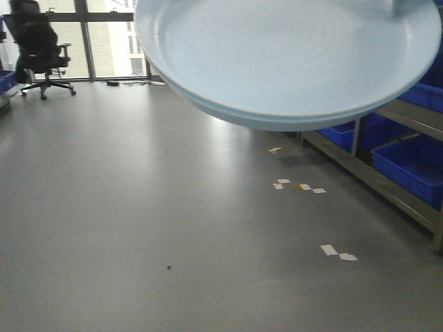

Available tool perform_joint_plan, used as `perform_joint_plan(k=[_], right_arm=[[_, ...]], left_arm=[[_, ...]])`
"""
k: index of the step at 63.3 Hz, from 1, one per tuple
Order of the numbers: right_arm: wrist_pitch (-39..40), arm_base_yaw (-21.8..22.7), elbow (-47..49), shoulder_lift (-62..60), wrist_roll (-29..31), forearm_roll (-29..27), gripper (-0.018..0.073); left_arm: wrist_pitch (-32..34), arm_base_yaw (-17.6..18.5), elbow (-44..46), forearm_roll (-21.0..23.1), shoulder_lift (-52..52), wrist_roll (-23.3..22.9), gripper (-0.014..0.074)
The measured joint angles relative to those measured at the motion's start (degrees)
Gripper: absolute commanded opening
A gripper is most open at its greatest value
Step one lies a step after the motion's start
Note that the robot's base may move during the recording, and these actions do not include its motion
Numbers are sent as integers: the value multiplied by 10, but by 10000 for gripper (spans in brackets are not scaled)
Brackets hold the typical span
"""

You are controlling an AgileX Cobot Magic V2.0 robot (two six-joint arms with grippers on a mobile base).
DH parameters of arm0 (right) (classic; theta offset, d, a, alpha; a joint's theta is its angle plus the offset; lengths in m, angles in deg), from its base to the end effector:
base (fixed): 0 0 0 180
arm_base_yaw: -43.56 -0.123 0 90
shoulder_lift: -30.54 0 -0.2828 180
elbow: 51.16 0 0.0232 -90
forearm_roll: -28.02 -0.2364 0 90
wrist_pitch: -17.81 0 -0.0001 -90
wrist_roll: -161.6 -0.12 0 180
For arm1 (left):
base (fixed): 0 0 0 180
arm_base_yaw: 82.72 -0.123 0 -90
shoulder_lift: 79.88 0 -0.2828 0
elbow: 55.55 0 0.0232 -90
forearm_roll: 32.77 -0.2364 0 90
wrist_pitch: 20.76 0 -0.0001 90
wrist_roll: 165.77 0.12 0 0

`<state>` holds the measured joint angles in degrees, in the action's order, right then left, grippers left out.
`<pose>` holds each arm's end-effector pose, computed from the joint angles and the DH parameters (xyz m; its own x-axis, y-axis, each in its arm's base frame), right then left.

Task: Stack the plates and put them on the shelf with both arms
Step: 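Drive the base away from the table carrying the plate stack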

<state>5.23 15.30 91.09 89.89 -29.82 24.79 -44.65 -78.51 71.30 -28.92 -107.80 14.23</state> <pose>0.1810 0.0990 0.3196 -0.4085 0.0660 -0.9104 -0.3935 0.8872 0.2409 0.0954 -0.0103 0.2841 -0.2623 -0.0423 -0.9641 0.0836 0.9943 -0.0663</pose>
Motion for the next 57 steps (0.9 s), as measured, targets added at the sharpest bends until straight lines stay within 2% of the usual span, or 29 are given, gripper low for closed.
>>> perform_joint_plan(k=[57], right_arm=[[0,0,0,0,0,0,48]], left_arm=[[0,0,0,0,0,0,99]])
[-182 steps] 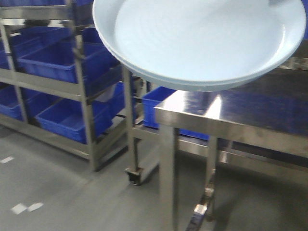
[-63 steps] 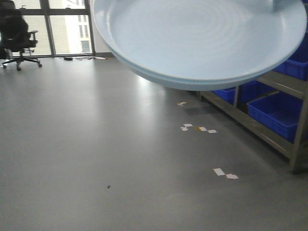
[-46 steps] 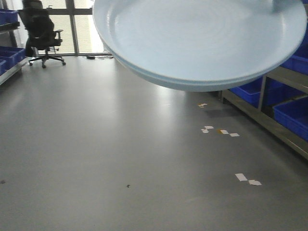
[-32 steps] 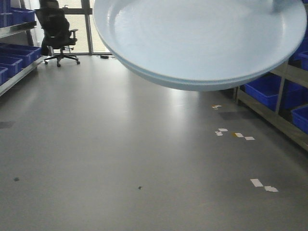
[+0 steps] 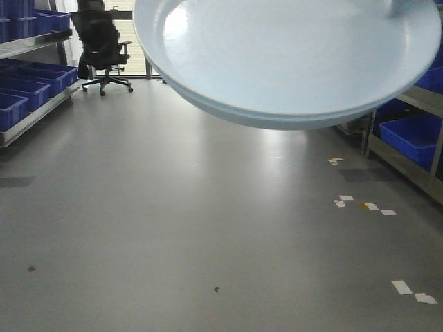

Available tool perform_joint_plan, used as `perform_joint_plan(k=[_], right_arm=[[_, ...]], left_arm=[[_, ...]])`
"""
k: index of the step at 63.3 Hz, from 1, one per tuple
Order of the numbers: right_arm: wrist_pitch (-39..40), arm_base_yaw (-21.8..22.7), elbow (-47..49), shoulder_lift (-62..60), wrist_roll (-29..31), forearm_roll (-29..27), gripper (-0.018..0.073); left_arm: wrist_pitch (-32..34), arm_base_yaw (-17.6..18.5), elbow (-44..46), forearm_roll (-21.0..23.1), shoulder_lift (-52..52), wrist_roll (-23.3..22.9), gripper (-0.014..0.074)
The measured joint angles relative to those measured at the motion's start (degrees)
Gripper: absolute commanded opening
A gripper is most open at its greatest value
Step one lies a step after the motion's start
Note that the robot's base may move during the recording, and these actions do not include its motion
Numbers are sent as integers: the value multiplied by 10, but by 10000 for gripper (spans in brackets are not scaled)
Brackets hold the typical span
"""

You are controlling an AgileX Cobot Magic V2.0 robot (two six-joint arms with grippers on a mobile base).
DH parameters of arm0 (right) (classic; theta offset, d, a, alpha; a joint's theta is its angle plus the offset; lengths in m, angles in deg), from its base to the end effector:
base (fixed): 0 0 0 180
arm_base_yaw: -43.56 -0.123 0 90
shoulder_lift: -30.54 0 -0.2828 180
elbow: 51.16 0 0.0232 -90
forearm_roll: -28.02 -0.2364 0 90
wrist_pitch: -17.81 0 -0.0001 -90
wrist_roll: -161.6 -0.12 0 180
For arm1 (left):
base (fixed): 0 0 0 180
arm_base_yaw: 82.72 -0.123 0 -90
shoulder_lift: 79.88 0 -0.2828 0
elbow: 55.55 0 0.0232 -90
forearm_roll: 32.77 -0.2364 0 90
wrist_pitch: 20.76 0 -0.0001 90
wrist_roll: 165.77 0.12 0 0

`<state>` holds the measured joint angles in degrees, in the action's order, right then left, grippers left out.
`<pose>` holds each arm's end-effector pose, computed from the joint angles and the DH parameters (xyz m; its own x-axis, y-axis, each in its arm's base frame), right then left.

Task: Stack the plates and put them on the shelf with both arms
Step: 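Drive the base away from the table carrying the plate stack, then drive the base toward the shelf of blue bins, holding plates aloft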

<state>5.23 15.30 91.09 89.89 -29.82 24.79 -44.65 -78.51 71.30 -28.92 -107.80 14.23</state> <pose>0.1810 0.0990 0.3196 -0.4085 0.0660 -0.9104 -0.3935 0.8872 0.2409 0.0954 -0.0103 0.2841 -0.2623 -0.0423 -0.9641 0.0836 0.9943 -0.0663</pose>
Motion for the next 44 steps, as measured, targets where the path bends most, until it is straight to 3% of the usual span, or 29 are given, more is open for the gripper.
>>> perform_joint_plan(k=[44], right_arm=[[0,0,0,0,0,0,48]], left_arm=[[0,0,0,-1,0,0,99]])
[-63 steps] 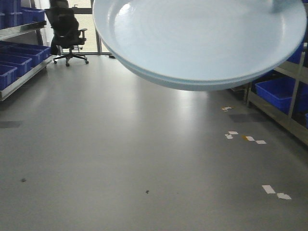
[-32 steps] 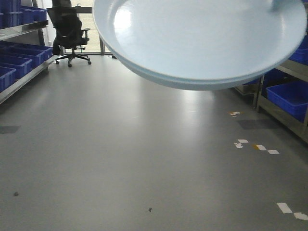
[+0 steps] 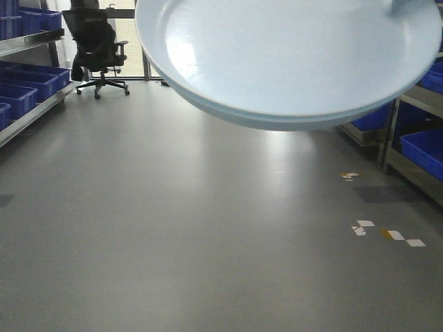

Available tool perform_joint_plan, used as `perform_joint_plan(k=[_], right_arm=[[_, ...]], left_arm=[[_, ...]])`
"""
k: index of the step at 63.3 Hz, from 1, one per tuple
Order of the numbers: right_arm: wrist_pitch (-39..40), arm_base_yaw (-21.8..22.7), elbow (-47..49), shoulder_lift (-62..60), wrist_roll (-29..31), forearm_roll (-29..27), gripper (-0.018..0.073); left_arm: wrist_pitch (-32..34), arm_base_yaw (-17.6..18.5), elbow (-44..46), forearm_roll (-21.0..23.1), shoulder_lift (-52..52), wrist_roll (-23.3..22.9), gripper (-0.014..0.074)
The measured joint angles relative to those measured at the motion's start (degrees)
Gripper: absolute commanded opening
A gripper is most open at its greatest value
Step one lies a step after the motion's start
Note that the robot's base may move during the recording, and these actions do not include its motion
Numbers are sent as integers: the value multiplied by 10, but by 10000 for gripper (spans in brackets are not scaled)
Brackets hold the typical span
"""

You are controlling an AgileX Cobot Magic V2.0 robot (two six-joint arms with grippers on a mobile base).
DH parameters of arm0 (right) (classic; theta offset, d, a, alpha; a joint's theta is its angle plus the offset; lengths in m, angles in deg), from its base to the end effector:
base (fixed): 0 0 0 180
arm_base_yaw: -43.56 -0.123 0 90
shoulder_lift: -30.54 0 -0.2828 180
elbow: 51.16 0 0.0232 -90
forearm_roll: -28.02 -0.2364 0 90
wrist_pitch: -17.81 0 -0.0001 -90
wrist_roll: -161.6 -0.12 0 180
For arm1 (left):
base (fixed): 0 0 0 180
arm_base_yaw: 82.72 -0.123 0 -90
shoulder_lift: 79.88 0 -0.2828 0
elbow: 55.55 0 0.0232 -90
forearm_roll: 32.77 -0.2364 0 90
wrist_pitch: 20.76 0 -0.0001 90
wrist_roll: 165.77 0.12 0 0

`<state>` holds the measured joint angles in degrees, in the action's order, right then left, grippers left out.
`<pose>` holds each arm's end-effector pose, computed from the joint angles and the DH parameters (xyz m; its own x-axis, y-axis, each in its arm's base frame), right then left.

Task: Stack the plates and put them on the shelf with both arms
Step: 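Drive the base toward the shelf of blue bins, holding plates aloft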

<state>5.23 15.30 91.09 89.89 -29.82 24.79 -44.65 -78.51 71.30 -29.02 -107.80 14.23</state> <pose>0.1810 0.0990 0.3196 -0.4085 0.0660 -0.9104 -0.3935 0.8872 0.2409 0.0954 -0.0102 0.2841 -0.2621 -0.0407 -0.9642 0.0834 0.9944 -0.0646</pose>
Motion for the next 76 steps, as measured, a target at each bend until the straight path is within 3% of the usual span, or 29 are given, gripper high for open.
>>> perform_joint_plan(k=[76], right_arm=[[1,0,0,0,0,0,48]], left_arm=[[0,0,0,0,0,0,99]])
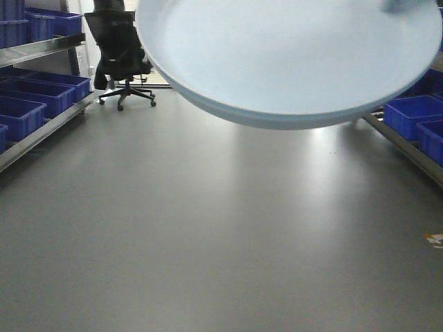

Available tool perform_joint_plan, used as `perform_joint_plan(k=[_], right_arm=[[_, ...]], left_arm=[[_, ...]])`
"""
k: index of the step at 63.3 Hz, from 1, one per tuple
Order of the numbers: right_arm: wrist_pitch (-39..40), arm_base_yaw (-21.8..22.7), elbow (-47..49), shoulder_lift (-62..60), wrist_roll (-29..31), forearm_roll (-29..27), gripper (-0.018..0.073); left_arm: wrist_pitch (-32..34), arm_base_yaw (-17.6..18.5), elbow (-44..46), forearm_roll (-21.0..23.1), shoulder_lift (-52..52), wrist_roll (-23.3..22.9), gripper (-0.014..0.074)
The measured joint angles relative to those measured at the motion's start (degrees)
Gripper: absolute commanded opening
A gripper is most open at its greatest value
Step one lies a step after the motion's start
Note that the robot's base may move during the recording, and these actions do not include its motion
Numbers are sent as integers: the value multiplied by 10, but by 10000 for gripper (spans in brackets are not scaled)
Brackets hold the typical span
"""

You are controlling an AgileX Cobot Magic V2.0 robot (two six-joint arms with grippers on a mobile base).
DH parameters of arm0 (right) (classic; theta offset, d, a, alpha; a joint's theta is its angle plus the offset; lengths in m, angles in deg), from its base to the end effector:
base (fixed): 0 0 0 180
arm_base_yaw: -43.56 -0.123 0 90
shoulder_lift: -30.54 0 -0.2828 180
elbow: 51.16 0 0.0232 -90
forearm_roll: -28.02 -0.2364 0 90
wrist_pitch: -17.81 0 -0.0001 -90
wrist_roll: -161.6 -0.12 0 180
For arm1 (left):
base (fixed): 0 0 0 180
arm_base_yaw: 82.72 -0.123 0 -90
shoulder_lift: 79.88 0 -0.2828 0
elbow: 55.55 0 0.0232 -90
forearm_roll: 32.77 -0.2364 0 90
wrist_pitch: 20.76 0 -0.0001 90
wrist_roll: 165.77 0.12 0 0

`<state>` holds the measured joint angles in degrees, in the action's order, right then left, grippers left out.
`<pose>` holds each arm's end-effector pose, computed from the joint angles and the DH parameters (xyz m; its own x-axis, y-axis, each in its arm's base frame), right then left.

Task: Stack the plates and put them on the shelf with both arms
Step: 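Drive the base toward the shelf of blue bins, holding plates aloft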

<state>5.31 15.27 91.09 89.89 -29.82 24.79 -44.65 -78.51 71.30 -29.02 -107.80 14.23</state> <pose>0.1810 0.0991 0.3198 -0.4074 0.0665 -0.9108 -0.3942 0.8869 0.2410 0.0954 -0.0102 0.2841 -0.2621 -0.0407 -0.9642 0.0834 0.9944 -0.0646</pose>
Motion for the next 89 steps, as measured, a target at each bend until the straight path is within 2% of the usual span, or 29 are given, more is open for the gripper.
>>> perform_joint_plan(k=[89], right_arm=[[0,0,0,0,0,0,48]], left_arm=[[0,0,0,0,0,0,99]])
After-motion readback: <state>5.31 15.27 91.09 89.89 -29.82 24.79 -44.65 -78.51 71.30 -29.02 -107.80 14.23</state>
